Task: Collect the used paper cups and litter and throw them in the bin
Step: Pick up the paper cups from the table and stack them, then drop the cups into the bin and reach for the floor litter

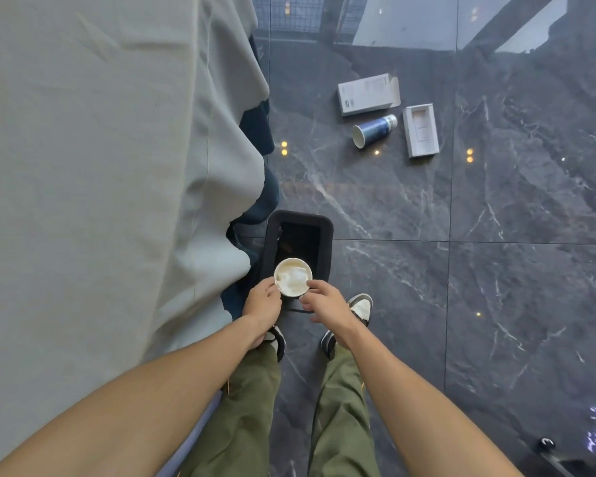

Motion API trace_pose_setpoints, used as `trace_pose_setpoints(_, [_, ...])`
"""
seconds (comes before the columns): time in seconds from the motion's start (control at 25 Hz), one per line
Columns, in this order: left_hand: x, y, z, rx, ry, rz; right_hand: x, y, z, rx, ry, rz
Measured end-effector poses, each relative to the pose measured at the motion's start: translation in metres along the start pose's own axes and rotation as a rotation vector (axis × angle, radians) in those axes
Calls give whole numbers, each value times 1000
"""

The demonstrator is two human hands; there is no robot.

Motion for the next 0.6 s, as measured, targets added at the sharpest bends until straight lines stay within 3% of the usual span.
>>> trace_pose_setpoints(0.16, [-17, 19, -32, 89, 6, -6, -21, 24, 24, -40, 44, -16])
trace_pose_setpoints(0.36, [-31, 54, -100, 304, -179, -36, -63, 56, 67, -160, 153, -71])
trace_pose_setpoints(0.6, [-43, 144, -205, 587, -505, -90, -150, 132, 134, -371, 528, -233])
Point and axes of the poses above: each hand's wrist, its own y-axis away from the middle knuckle, its own x-axis out of the palm, z = x × y, the point moved 7 cm from there along -y, towards the middle knuckle, and after that the axes turned 8 degrees about -z, right-handed, at the moved point
